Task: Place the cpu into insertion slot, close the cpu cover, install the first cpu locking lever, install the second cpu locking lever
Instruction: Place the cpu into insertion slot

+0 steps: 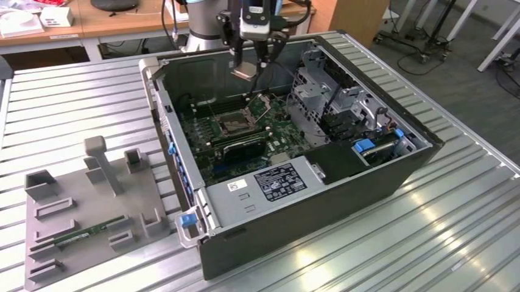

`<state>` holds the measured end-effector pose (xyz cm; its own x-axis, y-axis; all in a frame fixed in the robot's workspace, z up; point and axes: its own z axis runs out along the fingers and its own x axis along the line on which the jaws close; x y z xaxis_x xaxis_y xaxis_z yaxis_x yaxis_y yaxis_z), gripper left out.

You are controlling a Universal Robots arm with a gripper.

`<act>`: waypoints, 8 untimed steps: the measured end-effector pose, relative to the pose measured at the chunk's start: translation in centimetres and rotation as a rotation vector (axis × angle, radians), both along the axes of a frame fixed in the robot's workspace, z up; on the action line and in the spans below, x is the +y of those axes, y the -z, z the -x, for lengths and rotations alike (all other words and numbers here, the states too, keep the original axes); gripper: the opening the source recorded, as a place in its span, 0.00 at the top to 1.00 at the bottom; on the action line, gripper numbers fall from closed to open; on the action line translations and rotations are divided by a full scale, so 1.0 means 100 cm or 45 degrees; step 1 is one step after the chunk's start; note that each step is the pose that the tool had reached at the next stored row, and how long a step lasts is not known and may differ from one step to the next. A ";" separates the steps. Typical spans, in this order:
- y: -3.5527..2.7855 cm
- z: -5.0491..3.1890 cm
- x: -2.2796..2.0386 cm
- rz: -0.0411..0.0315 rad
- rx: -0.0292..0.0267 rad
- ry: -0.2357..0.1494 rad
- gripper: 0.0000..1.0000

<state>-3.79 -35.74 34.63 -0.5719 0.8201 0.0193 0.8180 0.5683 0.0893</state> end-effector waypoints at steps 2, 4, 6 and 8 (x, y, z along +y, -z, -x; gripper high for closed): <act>0.0007 0.0000 0.0000 0.0001 0.0001 0.048 0.46; 0.0014 0.0000 0.0000 0.0000 0.0000 0.094 0.46; 0.0020 0.0000 0.0000 0.0000 0.0000 0.140 0.46; 0.0027 0.0000 0.0000 -0.0001 -0.0001 0.185 0.46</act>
<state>-3.79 -35.75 34.37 -0.4468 0.8944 0.0193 0.8918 0.4435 0.0894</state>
